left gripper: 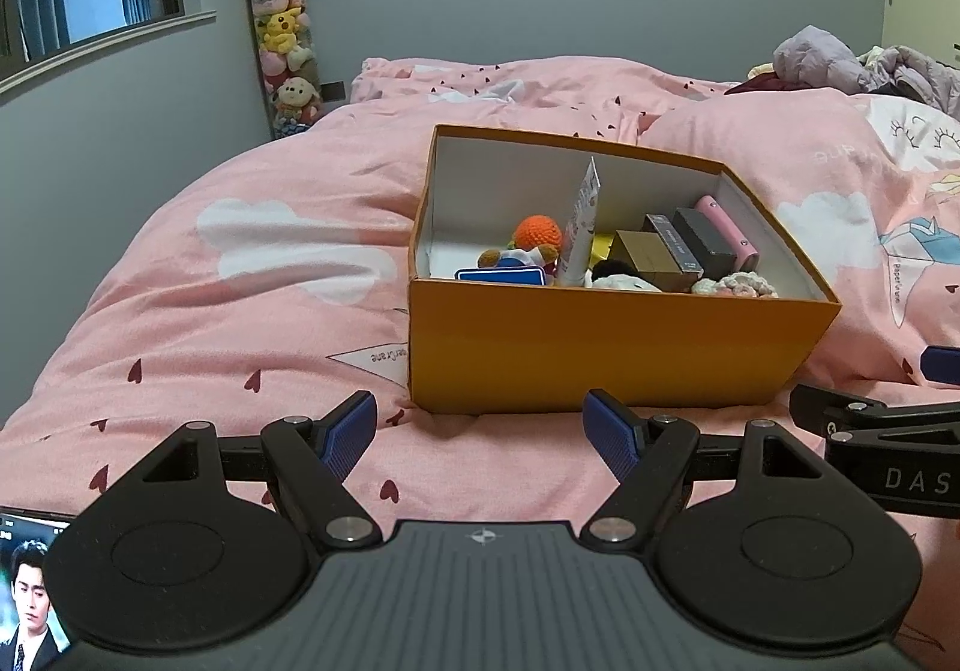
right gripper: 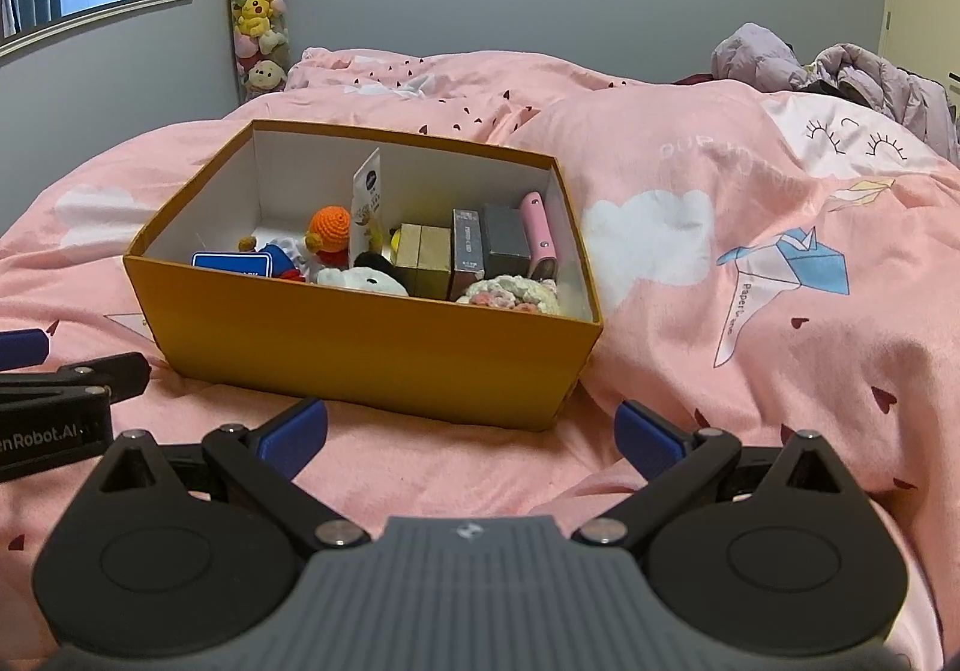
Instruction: Organize objects
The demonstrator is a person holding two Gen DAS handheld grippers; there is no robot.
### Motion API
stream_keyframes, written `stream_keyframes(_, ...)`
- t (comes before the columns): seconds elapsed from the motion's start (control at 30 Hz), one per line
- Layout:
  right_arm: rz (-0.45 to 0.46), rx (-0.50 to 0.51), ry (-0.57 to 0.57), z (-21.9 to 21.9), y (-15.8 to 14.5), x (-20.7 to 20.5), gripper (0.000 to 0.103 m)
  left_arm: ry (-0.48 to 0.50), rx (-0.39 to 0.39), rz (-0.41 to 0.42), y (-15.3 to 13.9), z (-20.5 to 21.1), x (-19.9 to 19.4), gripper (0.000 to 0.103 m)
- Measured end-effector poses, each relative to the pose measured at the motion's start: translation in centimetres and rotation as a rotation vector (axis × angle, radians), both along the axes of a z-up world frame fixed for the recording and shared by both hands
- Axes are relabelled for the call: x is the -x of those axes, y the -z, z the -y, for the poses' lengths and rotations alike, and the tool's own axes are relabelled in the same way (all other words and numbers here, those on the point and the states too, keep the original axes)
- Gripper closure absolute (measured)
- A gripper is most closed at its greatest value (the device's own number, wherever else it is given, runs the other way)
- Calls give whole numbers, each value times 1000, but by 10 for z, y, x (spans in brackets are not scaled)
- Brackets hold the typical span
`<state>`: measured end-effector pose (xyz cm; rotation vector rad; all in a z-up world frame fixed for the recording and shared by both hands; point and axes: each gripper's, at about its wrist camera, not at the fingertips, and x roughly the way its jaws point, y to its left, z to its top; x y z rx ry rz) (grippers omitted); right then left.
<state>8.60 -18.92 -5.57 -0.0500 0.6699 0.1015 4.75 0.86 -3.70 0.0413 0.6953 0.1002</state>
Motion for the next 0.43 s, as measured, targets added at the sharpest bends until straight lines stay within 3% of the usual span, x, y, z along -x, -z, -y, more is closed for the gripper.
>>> stream_keyframes(0.43,-15,1,-1,2,1,-2,1,19,-6,11,-2,1,2,13)
